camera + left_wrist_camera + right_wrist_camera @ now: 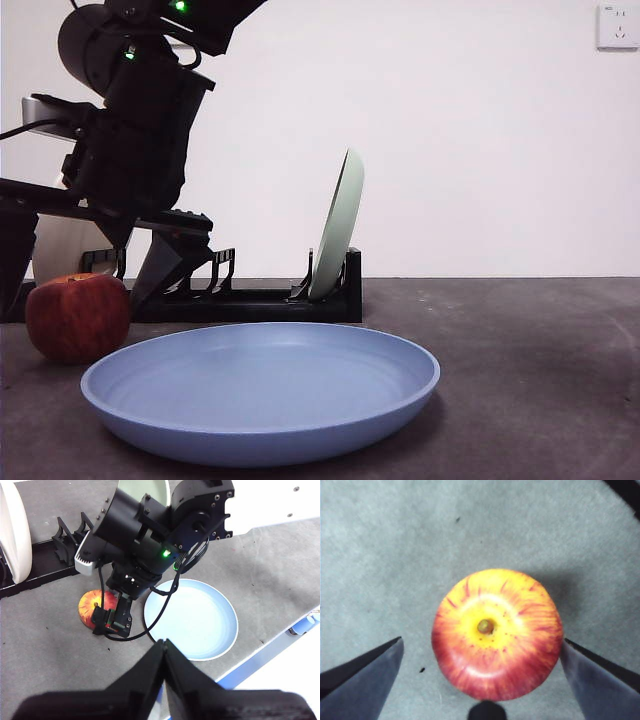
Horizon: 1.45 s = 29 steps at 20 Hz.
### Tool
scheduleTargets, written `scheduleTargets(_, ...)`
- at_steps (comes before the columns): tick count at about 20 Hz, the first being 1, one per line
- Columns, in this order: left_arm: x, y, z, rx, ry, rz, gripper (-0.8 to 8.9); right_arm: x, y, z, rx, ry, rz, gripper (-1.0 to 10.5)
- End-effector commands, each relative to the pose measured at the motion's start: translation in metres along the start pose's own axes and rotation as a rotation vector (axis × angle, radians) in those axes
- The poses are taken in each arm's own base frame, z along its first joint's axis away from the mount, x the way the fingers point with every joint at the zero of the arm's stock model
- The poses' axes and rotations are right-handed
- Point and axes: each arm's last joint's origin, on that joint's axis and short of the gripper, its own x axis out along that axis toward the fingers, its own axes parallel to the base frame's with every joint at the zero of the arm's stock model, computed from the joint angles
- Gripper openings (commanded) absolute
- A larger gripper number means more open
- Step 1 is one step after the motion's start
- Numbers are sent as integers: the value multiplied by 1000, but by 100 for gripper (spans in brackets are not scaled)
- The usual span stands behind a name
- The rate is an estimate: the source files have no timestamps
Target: Take the blue plate from the plate rack,put the plate on the table,take the apple from the table,put the apple in the plate
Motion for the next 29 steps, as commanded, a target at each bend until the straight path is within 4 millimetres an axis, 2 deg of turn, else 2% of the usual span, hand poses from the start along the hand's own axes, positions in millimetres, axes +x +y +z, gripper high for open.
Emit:
scheduleTargets(1, 0, 1, 0, 7, -7, 8, -6, 9, 2, -3, 18, 12, 10, 321)
scheduleTargets(3, 0, 1, 0, 8, -14, 20, -6, 9, 2, -2, 45, 8, 12, 66)
scheduleTargets(4, 0, 1, 0, 8, -20, 31, -6, 9, 2, -2, 45, 4, 12, 22)
scheduleTargets(9, 0, 1, 0, 11, -21, 33, -6, 7, 2, -1, 57, 2, 5, 25)
scheduleTargets(11, 0, 1, 0, 12, -21, 33, -6, -6, 2, -1, 45, 21, -12, 29)
scheduleTargets(17, 0, 2, 0, 12, -24, 38, -6, -64, 4, -5, -53, 98, -64, 33)
scheduleTargets(19, 0, 2, 0, 12, -38, 64, -6, -82, 4, -11, -65, 88, -71, 33)
scheduleTargets(21, 0, 3, 1, 13, -51, 88, -6, -96, 3, -30, -69, 74, -96, 33)
scheduleTargets(26, 0, 4, 2, 12, -73, 135, -6, -128, -2, -105, -37, -42, -117, 33)
scheduleTargets(29, 0, 4, 2, 6, -75, 141, -6, -130, -4, -134, -16, -91, -114, 33)
